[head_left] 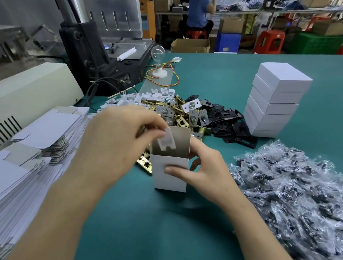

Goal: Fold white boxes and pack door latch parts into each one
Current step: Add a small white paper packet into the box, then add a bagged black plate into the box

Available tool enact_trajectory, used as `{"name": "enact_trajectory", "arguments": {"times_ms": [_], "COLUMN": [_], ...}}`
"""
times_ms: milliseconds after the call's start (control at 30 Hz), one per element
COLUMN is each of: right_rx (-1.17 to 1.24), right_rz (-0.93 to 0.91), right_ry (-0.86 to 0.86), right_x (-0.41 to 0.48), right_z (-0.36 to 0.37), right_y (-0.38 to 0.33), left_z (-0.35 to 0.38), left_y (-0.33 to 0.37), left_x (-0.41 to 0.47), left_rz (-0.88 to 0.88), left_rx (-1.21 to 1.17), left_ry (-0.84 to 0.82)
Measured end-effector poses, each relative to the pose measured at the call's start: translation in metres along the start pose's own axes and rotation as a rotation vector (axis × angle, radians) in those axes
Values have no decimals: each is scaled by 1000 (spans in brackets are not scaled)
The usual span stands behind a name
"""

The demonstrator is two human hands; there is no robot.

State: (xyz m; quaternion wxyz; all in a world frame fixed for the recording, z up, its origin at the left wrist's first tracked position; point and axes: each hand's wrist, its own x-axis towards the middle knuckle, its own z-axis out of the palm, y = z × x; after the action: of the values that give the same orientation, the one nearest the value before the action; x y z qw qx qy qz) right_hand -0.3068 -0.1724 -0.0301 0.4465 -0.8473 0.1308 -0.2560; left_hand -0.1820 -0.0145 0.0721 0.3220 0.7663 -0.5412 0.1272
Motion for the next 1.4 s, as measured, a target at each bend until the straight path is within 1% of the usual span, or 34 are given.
{"name": "enact_trajectory", "arguments": {"times_ms": [67,133,200,300,467,533,600,667,767,833,900,933,967,1000,1033,1100,1133,1167,1200,1267,1333,1400], "right_rx": [-2,-14,-19,-21,-29,-33,-32,-33,-21,-5,2,2,3,4,6,-7,-8,5,19,-31,-202,-430], "right_rz": [2,6,7,2,12,7,-4,-9,-12,-12,-7,-8,-14,-25,-36,-61,-75,-92,-122,-239,-361,-402], "right_ry": [1,0,-6,-8,-6,-10,-8,-7,-3,0,-2,-1,2,6,12,34,56,93,147,271,344,324], "right_x": [1,2,2,1,2,2,1,1,0,0,0,0,0,0,0,-1,-2,-2,-3,-5,-4,-2], "right_z": [0,0,-1,-1,0,0,-1,-1,-2,-2,-2,-2,-2,-2,-2,-3,-4,-6,-9,-15,-19,-20], "right_y": [0,0,0,-1,-1,-1,-2,-2,-1,-1,-1,-1,-2,-2,-3,-5,-7,-9,-13,-24,-37,-51], "left_z": [-11,-15,-13,-7,-2,0,4,6,10,15,24,30,37,43,48,62,68,74,79,88,95,99], "left_y": [-5,-4,0,6,7,8,9,7,-4,-14,-22,-26,-30,-33,-39,-51,-55,-55,-54,-53,-52,-52], "left_x": [0,1,1,3,7,8,8,5,-2,-11,-20,-25,-29,-33,-36,-41,-42,-43,-43,-42,-41,-43], "left_rz": [39,73,88,127,118,120,125,132,155,142,50,-27,-123,-226,-303,-344,-333,-328,-337,-373,-385,-371], "left_rx": [26,100,188,259,407,449,472,468,295,139,-54,-158,-262,-374,-482,-646,-678,-696,-718,-780,-787,-786], "left_ry": [25,-7,-60,-156,-347,-393,-409,-371,-219,-55,86,106,75,-17,-148,-403,-483,-517,-508,-447,-421,-399]}}
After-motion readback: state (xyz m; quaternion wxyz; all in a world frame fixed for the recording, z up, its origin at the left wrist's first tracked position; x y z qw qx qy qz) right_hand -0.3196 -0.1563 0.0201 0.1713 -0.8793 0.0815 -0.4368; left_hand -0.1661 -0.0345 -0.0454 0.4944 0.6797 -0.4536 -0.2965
